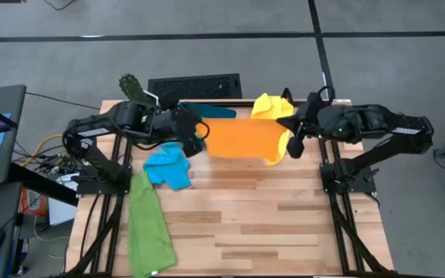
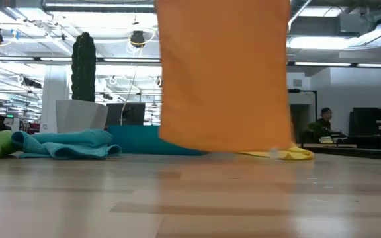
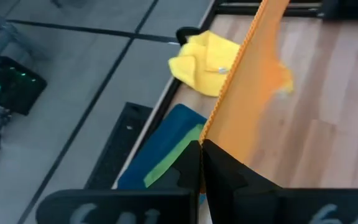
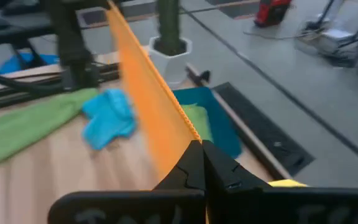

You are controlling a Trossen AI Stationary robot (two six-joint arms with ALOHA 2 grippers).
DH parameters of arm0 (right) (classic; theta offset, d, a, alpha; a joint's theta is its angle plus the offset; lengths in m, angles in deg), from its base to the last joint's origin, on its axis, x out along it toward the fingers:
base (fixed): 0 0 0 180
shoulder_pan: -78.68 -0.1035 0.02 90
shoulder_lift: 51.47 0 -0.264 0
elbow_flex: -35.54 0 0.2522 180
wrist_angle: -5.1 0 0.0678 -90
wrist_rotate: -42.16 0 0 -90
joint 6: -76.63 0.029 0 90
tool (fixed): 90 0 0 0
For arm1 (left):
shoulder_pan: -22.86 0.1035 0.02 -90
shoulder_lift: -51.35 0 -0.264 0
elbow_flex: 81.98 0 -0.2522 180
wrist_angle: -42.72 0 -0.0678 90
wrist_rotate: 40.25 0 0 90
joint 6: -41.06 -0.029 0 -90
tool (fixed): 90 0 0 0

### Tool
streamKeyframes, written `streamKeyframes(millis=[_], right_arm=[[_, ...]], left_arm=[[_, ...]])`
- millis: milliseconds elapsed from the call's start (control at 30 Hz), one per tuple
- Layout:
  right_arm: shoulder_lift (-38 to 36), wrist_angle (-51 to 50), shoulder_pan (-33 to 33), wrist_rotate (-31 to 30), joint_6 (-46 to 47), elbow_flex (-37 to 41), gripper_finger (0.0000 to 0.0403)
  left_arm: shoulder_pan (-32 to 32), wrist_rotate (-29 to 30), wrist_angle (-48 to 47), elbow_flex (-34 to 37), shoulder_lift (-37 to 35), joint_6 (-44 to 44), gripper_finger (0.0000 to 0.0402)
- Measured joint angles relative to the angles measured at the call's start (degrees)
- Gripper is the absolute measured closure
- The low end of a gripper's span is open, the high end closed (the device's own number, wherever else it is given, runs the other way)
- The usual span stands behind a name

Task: Fold microfiber towels
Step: Fold the orange towel

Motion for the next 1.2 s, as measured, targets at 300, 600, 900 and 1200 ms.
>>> streamKeyframes(millis=[300,600,900,1200], right_arm=[[6.51,-4.66,-18.41,0.18,18.33,-0.04,0.0393],[23.73,-1.73,-35.74,0.20,40.79,0.00,0.0391],[38.40,8.80,-41.68,4.27,51.30,0.00,0.0389],[40.21,4.32,-37.43,7.53,43.50,0.00,0.0388]], left_arm=[[-10.36,-11.47,-6.62,3.11,0.27,12.92,0.0401],[-24.43,-13.42,1.61,16.23,1.61,26.53,0.0401],[-32.67,-16.15,21.37,32.12,1.67,35.34,0.0401],[-32.10,-16.86,29.59,44.03,1.60,39.98,0.0401]])
